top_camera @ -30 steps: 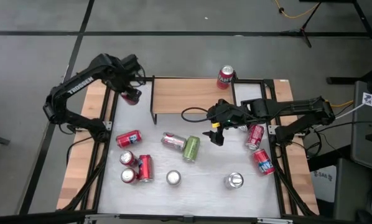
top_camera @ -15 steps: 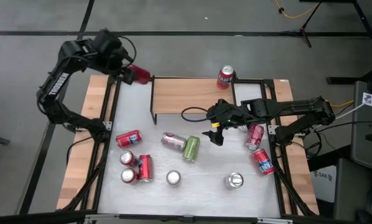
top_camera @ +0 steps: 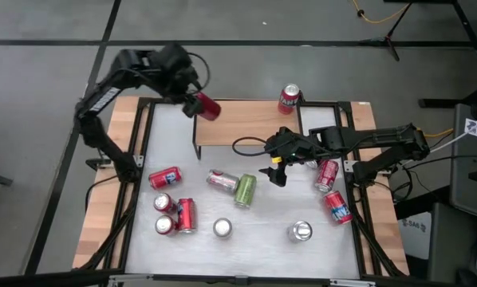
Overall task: Place canned beverage on shelf
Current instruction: Put the red black soda can on the shelf
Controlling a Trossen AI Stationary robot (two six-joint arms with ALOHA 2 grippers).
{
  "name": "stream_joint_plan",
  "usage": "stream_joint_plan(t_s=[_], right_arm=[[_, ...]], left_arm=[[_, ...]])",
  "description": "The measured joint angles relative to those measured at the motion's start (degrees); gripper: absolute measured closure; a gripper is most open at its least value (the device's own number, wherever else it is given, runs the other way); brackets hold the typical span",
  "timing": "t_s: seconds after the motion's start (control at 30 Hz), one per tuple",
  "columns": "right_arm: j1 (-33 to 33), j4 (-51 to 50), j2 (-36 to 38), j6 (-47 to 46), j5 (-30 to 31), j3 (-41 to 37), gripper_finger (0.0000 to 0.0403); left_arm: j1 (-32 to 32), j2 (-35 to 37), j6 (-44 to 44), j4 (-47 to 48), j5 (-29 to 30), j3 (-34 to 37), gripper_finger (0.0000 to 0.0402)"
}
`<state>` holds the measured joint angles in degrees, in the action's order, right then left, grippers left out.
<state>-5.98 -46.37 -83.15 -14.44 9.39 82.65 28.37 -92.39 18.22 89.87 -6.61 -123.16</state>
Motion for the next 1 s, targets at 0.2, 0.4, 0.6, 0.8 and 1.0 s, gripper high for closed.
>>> stream_joint_plan(t_s=[0.2, 0.4, 0.6, 0.8, 1.0], right_arm=[[0.00, 0.00, 0.00, 0.00, 0.00, 0.00, 0.0013], [0.00, -0.01, 0.00, 0.00, 0.00, 0.00, 0.0013], [-0.02, -0.02, 0.00, 0.00, 0.00, 0.00, 0.0013], [-0.02, -0.03, 0.00, -0.02, 0.00, 0.00, 0.0013], [-0.02, -0.04, 0.00, -0.02, 0.00, 0.00, 0.0013]], left_arm=[[-1.11, -6.92, -5.42, -0.01, -0.39, -0.45, 0.0121], [-0.79, -10.66, -12.43, 0.04, 0.37, -0.45, 0.0121], [0.88, -11.61, -18.59, 0.07, 4.96, -0.43, 0.0121], [3.73, -11.59, -22.72, 0.12, 6.62, -0.34, 0.0121], [7.89, -12.53, -27.58, 0.12, 8.02, -0.32, 0.0121]])
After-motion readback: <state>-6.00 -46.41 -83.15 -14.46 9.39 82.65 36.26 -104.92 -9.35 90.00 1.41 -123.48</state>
